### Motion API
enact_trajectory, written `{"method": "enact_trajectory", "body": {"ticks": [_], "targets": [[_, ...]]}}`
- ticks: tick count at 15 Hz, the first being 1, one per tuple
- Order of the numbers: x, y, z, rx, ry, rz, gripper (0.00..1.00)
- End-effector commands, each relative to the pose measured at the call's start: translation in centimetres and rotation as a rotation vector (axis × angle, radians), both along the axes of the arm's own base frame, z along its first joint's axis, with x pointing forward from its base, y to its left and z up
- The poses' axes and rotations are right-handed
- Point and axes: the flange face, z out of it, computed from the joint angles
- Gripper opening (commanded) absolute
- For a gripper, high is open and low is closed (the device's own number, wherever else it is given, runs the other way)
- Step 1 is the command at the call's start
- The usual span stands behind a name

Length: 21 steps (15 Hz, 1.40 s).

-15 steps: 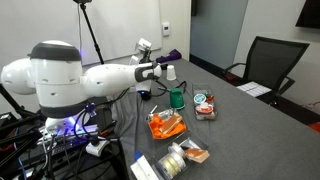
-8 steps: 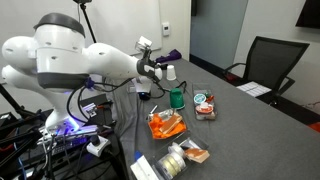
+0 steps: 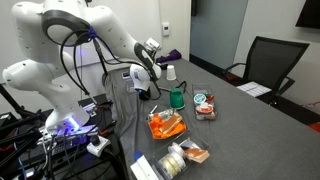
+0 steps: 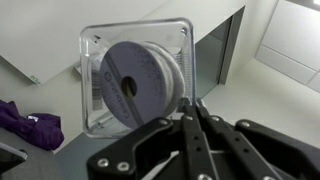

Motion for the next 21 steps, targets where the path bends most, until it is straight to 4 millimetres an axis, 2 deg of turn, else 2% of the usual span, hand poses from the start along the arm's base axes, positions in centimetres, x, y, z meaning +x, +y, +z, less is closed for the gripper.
{"method": "enact_trajectory", "body": {"ticks": [1, 5, 9, 12, 20, 21], "targets": [[0.2, 0.1, 1.7, -0.031, -0.02, -0.008, 0.01], [0.4, 0.4, 1.6, -0.053, -0.016, -0.012, 0.01], [0.6, 0.7, 1.0, -0.057, -0.015, -0.089, 0.01], [0.7, 1.1, 1.9, 0.0, -0.043, -0.119, 0.01], [0.5, 1.4, 2.7, 0.051, -0.121, -0.119, 0.01], [0.3, 1.3, 2.7, 0.054, -0.173, -0.093, 0.01]]}}
